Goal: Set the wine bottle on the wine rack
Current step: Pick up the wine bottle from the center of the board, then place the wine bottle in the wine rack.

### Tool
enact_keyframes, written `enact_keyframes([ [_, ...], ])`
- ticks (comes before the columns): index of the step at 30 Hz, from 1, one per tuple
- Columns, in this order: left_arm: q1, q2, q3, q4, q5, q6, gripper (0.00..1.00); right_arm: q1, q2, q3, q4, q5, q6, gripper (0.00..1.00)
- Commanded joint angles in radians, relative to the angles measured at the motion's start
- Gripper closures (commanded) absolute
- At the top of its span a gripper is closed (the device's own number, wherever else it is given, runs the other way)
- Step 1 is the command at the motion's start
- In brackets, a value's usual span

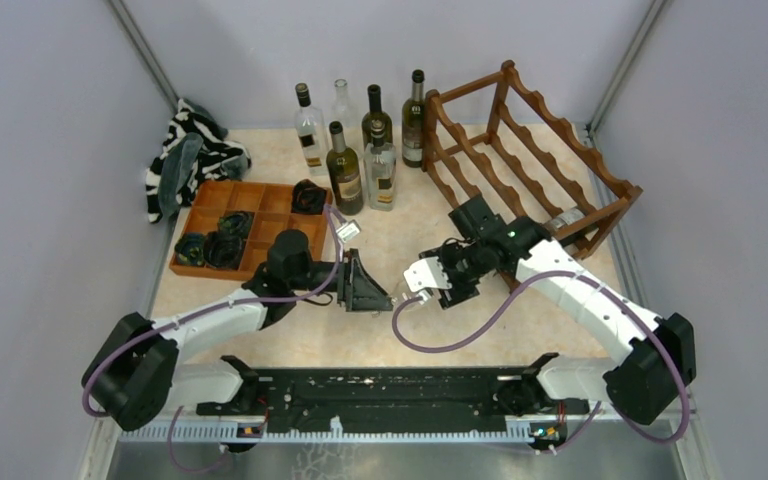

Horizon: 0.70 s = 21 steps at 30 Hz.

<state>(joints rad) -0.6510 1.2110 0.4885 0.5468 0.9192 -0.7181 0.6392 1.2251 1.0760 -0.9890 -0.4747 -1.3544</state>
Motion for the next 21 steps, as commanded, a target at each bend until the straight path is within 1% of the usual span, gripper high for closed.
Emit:
enact_keyframes([
  [1,-0.020,0.029,0.013,0.079,-0.092,-0.035,0.37,0.034,0.001,0.050,0.050,-0.001,0.010,1.00],
  [3,-0.030,0.032,0.013,0.077,-0.119,-0.038,0.40,0.036,0.003,0.056,0.062,0.011,0.039,1.00],
  [5,-0.041,0.033,0.012,0.070,-0.138,-0.042,0.46,0.035,0.004,0.059,0.078,0.017,0.072,1.00],
  [7,-0.046,0.038,0.009,0.071,-0.141,-0.044,0.47,0.035,0.004,0.058,0.082,0.021,0.082,1.00],
  [15,-0.047,0.082,0.010,0.090,-0.088,-0.055,0.44,0.035,0.010,0.061,0.094,0.045,0.112,1.00],
  [21,-0.047,0.142,0.036,0.071,-0.024,-0.037,0.45,0.035,0.003,0.061,0.068,0.047,0.072,1.00],
])
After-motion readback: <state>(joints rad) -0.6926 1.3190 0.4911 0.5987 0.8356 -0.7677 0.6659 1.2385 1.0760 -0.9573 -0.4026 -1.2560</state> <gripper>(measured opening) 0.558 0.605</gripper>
